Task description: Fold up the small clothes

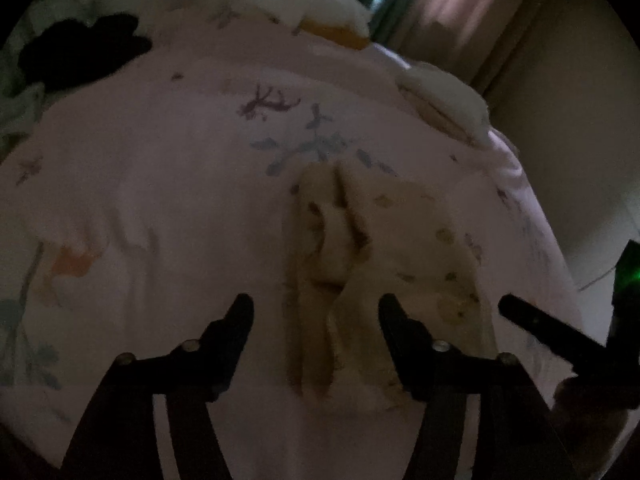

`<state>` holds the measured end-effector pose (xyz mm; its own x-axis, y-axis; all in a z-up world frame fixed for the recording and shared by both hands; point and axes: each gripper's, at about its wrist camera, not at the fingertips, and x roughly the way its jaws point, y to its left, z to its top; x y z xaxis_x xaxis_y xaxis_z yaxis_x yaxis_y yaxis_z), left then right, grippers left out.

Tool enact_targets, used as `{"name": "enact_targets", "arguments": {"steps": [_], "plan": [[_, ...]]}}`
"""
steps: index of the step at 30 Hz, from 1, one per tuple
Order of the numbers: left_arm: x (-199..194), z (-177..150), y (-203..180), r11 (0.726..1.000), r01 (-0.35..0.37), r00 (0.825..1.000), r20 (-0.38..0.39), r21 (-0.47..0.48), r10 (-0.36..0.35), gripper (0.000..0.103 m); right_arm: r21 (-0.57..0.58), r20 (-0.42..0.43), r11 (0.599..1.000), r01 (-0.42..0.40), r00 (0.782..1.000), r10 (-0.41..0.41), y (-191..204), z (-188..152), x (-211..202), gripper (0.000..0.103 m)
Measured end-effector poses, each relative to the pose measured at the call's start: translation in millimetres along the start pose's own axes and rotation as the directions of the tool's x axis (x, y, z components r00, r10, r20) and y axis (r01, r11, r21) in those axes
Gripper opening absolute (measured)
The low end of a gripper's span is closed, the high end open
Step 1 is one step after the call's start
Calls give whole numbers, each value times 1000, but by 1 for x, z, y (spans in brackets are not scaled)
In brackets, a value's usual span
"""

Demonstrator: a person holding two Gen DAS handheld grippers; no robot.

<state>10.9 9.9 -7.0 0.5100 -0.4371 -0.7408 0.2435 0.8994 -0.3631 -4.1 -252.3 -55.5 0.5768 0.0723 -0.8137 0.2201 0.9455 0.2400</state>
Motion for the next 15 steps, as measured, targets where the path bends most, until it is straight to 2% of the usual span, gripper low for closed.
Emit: {"name": "enact_targets", "arguments": {"steps": [2,5,9,11,13,15], "plan": [[-6,-1,-6,999,23,999,24,29,-24,69,-27,-3,1000,-5,1000,4,7,-2,-6,92],[-7,1,-13,995,84,995,44,46,-86,80,-68,-19,998,17,1000,-19,15,-7,-10,97],[-2,5,-6,985,167,984,76,-38,-164,99,-132,14,987,90,996,-89,24,-11,-15,102],[-1,6,-3,979,192,980,66,-72,-188,102,-142,23,985,101,995,-99,25,-12,-17,103],[1,7,-2,980,184,982,45,-69,-181,102,-162,27,981,108,994,-105,27,-13,-16,103],[3,7,-8,992,120,993,18,-24,-120,102,-163,29,978,132,991,-129,27,-12,-15,103]]}}
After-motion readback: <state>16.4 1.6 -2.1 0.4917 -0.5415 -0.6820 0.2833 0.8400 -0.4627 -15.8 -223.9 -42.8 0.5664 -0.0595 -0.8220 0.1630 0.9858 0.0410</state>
